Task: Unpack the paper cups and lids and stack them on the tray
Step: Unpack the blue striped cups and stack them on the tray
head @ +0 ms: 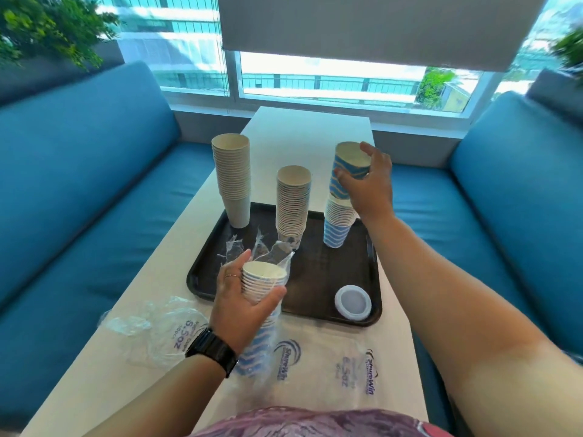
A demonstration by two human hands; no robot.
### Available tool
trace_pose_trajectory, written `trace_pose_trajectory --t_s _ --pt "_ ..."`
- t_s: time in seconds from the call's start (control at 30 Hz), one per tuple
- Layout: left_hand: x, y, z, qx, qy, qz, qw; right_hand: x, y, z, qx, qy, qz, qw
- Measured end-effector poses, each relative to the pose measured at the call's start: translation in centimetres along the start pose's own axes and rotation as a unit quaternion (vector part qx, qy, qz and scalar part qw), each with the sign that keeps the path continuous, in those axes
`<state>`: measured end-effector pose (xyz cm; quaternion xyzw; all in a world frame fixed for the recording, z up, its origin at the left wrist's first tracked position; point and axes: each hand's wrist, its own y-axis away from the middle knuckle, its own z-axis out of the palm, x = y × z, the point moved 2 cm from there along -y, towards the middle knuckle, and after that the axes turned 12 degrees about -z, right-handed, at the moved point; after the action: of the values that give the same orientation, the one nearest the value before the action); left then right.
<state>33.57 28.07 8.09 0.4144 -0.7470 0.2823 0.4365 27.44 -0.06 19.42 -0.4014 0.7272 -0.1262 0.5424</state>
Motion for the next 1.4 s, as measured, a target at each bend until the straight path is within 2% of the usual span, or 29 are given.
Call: trace_pose_trajectory --t_s 0.2,0.47,0.8,0.93,1.23,1.33,1.4 --pt "-0.1 -0.2 0.2 0.002 -0.003 -0.001 1.0 2.1 -1.4 0.8 -0.062 0.078 0.02 0.995" --pt "0.0 -0.2 0.3 0.007 -0.001 -0.003 1.0 4.8 0.9 2.5 -0.117 0.122 0.084 0.982" --pt "0.3 0.1 0.2 0.007 0.002 -0.006 1.0 6.2 3.1 3.0 -0.213 0.205 0.121 0.948" --pt "0.1 0.0 0.2 0.008 -0.008 -0.011 1.0 5.6 2.9 2.8 -0.189 0.199 0.122 0.954" --pt "0.4 0.2 0.2 0.012 -0.006 -0.002 1.0 -0.1 4.7 1.9 0.008 0.069 0.049 0.996" --pt "0.6 0.3 0.1 0.011 -0.007 -0.004 1.0 -2.7 6.3 2.3 -0.001 0.007 0.033 0.999" --pt "0.7 0.4 0.0 0.012 -0.006 -0.006 1.0 -4.3 7.5 2.7 -0.049 -0.051 0.04 0.997"
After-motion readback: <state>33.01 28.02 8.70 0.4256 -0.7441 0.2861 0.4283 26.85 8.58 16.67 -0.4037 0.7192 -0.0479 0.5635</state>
